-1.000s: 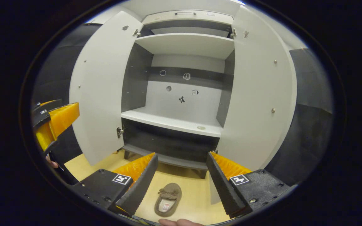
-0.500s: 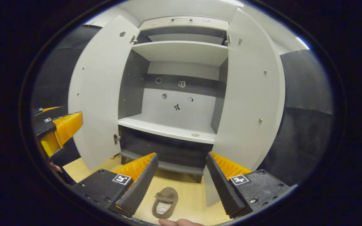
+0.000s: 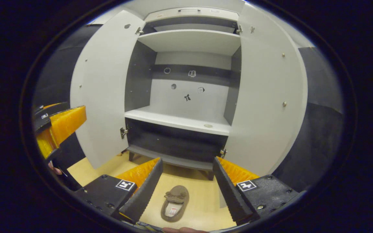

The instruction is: Grab one shoe with the right hand and put it into the shoe cabinet, grab the other shoe with the left hand and put it into the shoe cabinet; then close the right door with the right hand and the left door with the left hand.

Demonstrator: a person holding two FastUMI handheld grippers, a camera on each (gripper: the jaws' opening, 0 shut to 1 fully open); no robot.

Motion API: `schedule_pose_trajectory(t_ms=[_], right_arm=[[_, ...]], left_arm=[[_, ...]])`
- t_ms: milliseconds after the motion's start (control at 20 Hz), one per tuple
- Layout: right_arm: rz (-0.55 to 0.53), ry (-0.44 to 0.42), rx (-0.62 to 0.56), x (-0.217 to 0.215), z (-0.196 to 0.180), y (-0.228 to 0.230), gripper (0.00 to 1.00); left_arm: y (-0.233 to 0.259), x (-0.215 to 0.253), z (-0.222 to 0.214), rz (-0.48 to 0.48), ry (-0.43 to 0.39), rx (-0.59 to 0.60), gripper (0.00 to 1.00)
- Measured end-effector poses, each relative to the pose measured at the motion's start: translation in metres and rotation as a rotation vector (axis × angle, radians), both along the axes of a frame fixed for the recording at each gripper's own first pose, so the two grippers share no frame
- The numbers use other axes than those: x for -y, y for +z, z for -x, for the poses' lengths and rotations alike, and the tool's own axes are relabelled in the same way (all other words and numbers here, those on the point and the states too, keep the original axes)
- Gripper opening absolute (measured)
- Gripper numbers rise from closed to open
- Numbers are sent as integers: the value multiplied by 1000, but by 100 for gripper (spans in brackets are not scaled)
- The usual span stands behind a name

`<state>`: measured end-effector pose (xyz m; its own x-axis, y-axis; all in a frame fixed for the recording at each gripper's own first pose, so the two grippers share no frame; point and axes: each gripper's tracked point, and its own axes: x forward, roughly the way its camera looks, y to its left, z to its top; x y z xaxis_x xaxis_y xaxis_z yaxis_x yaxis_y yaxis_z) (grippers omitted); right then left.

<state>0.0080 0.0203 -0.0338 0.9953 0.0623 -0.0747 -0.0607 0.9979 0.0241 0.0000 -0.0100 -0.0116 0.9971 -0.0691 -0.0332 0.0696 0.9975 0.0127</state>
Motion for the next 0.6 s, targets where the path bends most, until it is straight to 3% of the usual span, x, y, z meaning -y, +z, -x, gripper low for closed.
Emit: schedule_pose_trajectory(t_ms=[400,600], right_arm=[[182,122,-204,-56,-26,-154,99],[245,136,-307,-67,-41,-223,98]], left_arm=[[-51,-15,26,-91,-5,-162,96],[-71,-25,39,-121,19,-223,96]])
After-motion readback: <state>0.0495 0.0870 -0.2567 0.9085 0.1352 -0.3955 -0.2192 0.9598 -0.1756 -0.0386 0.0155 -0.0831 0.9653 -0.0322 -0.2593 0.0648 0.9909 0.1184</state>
